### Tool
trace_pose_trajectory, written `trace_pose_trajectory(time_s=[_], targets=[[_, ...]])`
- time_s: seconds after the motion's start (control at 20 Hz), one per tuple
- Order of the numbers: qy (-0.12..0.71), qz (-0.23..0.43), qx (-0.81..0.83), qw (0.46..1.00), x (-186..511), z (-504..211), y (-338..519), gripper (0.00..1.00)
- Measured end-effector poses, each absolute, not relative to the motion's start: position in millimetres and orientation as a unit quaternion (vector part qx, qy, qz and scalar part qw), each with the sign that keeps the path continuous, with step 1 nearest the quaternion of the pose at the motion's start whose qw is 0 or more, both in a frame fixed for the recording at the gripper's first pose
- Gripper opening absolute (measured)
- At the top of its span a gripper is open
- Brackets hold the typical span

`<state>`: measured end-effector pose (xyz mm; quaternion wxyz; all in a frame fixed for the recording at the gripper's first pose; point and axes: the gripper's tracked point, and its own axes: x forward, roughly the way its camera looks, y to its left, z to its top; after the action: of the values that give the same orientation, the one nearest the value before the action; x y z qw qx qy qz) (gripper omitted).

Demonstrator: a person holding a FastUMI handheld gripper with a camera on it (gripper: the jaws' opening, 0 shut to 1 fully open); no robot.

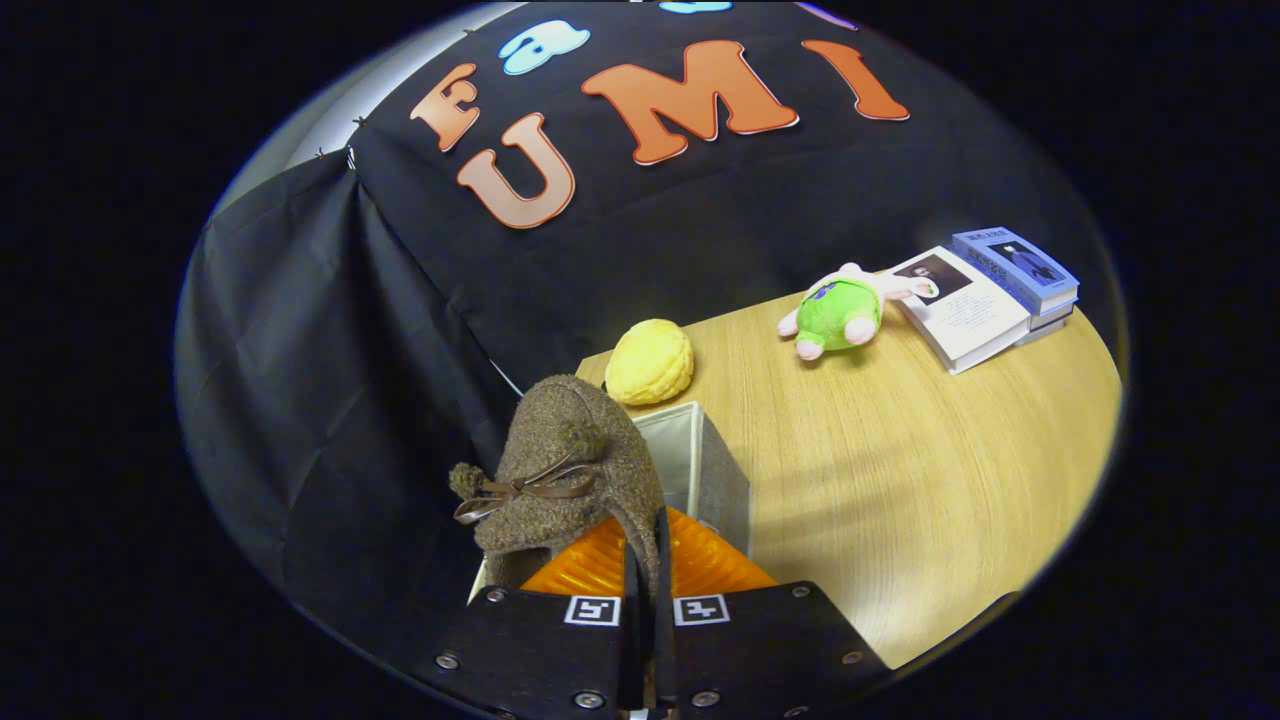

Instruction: Open the storage box then place both shoes into the box .Put the left shoe in first, then the right shoe, with the right side of both shoes facing outward in a uniform manner.

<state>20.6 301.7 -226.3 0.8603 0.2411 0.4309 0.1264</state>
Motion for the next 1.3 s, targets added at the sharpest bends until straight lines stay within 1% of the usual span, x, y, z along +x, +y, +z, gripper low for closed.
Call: trace_pose_trajectory(time_s=[0.1, 0.2, 0.3, 0.45, 0.5, 0.55, 0.6, 0.65, 0.7, 0.75, 0.8, 1.0, 1.2, 1.3], targets=[[0.441, 0.125, 0.239, 0.856, 22, -233, 314, 0.05], [0.46, 0.126, 0.259, 0.84, 20, -241, 330, 0.05], [0.47, 0.136, 0.265, 0.831, 19, -244, 345, 0.05], [0.486, 0.106, 0.24, 0.834, 14, -265, 337, 0.05], [0.487, 0.106, 0.253, 0.829, 9, -264, 347, 0.08], [0.487, 0.103, 0.267, 0.825, 11, -260, 346, 0.14], [0.481, 0.105, 0.279, 0.825, 10, -258, 350, 0.3], [0.468, 0.106, 0.288, 0.829, 13, -249, 347, 0.38], [0.452, 0.1, 0.292, 0.837, 22, -245, 334, 0.5], [0.437, 0.095, 0.298, 0.843, 25, -237, 324, 0.57], [0.422, 0.091, 0.302, 0.85, 28, -230, 317, 0.66], [0.371, 0.097, 0.27, 0.883, 27, -206, 273, 0.79], [0.289, 0.093, 0.227, 0.925, 22, -173, 222, 0.79], [0.254, 0.084, 0.209, 0.941, 22, -157, 198, 0.81]])
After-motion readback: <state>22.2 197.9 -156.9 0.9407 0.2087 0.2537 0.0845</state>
